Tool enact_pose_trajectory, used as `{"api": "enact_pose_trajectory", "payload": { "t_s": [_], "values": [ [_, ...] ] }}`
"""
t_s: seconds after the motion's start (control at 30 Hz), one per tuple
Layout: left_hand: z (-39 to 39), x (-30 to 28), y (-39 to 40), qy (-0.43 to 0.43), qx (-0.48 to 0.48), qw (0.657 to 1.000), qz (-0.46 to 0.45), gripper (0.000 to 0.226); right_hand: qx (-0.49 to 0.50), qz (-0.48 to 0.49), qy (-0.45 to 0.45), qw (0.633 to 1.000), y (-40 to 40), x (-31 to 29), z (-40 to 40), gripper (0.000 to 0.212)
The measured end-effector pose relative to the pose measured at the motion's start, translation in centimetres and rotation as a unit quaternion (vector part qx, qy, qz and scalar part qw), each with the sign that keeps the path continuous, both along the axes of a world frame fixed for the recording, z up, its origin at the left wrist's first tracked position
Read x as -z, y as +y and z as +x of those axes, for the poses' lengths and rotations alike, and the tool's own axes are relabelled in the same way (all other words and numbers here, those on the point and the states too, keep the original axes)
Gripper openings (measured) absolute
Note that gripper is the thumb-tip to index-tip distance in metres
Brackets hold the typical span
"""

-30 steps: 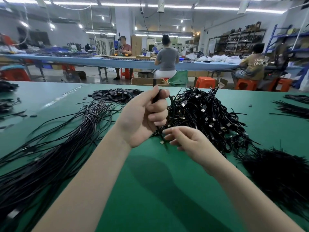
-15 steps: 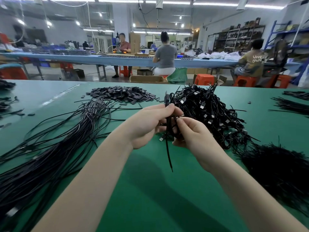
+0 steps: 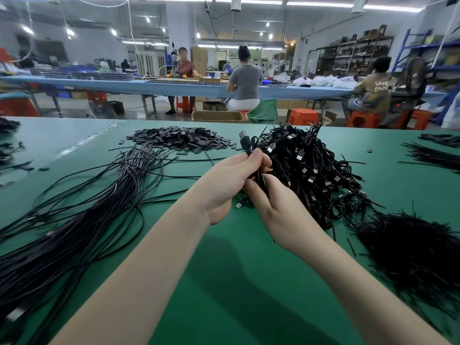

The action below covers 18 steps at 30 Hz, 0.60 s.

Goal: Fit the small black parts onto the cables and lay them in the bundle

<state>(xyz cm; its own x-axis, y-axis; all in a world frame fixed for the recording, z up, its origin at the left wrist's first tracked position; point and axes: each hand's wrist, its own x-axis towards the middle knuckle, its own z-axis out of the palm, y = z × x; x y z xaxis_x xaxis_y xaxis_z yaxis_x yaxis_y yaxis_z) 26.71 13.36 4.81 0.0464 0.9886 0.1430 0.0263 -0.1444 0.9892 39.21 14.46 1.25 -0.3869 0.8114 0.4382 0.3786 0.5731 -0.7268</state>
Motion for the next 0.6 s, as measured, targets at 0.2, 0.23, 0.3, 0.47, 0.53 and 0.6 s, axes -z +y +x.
{"api": "enact_pose_trajectory", "payload": {
  "t_s": [0.2,0.23,0.3,0.47,0.53,0.6],
  "values": [
    [0.1,0.2,-0.2,0.101,-0.032,0.994,0.009,0.038,0.061,0.029,-0.066,0.996,1.3,1.0,0.4,0.035],
    [0.0,0.3,-0.1,0.192,-0.082,0.978,0.024,0.042,0.079,0.016,-0.087,0.993,1.8,1.2,0.7,0.037],
    [-0.6,0.7,0.1,0.401,-0.227,0.882,0.100,0.037,0.102,-0.044,-0.155,0.982,2.6,1.4,1.5,0.041],
    [-0.7,1.7,0.8,0.671,-0.119,0.691,0.239,0.060,0.008,-0.121,-0.267,0.956,3.3,1.3,3.2,0.041],
    [0.0,2.0,0.8,0.672,-0.050,0.699,0.240,0.032,-0.073,-0.199,-0.240,0.947,3.4,0.4,4.1,0.038],
    [0.7,2.2,0.6,0.672,-0.025,0.705,0.224,0.029,-0.148,-0.304,-0.206,0.918,3.7,-0.8,5.6,0.036]
  ]
}}
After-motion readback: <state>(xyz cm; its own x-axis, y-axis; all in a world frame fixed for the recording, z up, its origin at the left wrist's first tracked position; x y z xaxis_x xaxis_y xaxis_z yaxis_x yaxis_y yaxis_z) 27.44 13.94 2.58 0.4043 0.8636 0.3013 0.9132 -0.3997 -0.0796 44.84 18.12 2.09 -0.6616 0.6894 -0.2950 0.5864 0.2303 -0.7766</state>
